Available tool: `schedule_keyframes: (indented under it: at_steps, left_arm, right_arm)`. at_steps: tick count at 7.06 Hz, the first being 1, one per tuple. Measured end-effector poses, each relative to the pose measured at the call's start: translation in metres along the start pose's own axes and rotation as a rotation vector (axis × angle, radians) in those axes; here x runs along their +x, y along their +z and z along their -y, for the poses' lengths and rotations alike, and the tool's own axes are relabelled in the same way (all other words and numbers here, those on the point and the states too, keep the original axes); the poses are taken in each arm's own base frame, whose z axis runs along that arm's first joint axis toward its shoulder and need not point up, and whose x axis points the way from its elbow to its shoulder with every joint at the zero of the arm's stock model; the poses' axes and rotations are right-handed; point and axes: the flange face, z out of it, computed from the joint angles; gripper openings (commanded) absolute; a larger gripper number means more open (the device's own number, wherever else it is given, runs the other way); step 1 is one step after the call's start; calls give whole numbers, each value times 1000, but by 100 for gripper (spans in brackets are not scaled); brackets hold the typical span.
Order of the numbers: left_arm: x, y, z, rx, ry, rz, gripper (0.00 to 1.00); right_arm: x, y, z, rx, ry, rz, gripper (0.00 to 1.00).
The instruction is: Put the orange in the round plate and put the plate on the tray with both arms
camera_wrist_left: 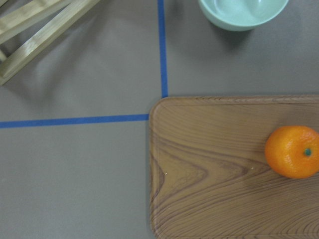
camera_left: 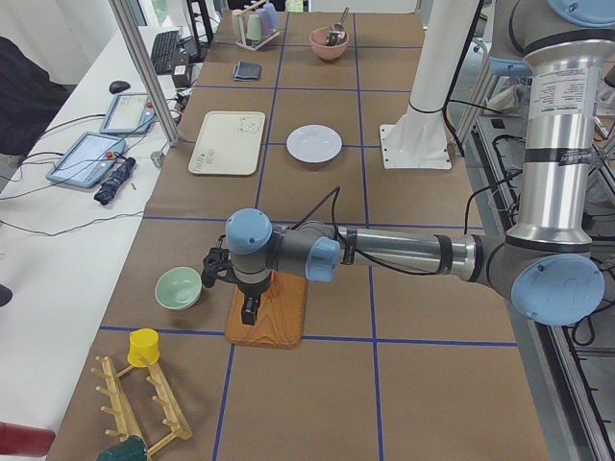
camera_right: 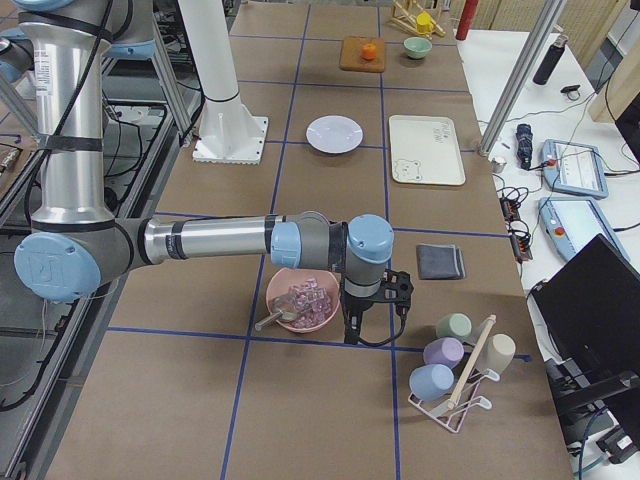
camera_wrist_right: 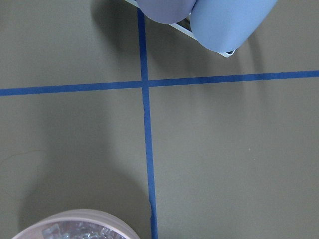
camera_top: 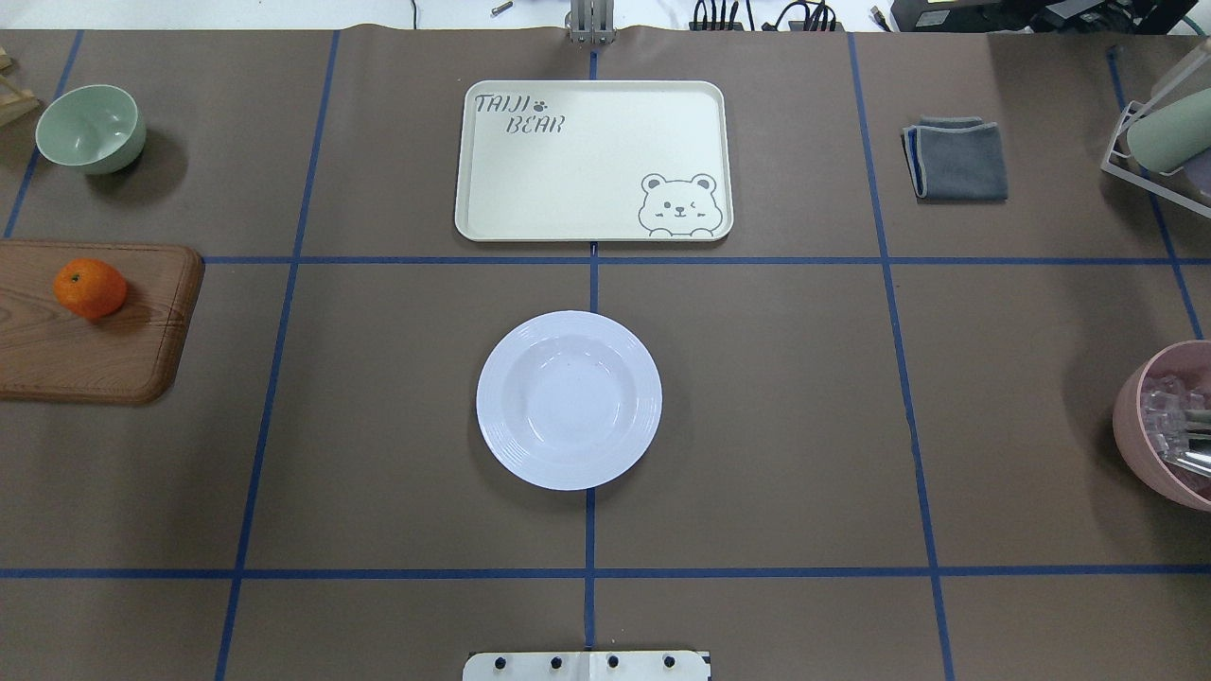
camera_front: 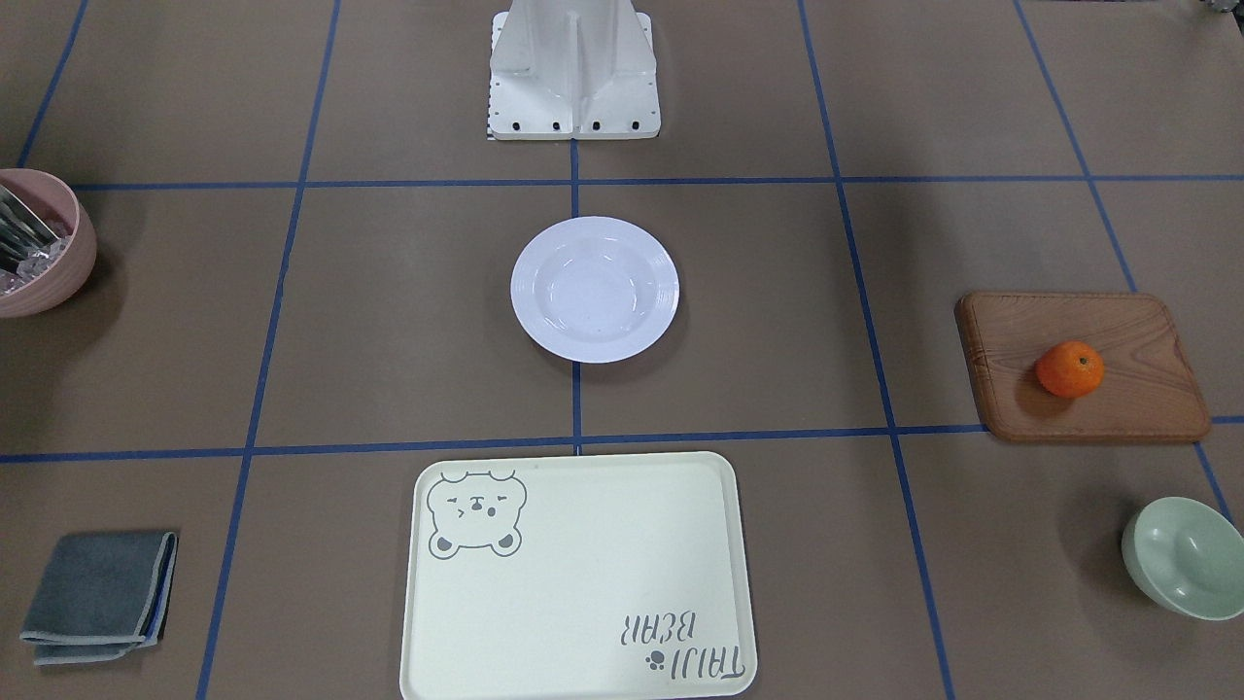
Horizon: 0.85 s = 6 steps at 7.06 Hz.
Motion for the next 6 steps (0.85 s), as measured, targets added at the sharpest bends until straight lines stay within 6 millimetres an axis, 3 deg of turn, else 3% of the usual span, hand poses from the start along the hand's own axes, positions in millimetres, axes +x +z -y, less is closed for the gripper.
schedule_keyframes:
  at_steps: [4,6]
  left_arm:
    - [96,68,31,-34,-104,-27,99]
    - [125,107,37,-19,-165,-17,99]
  right_arm:
    - [9,12,2,-3,1,4,100]
    - [7,11,2,1,2,10,100]
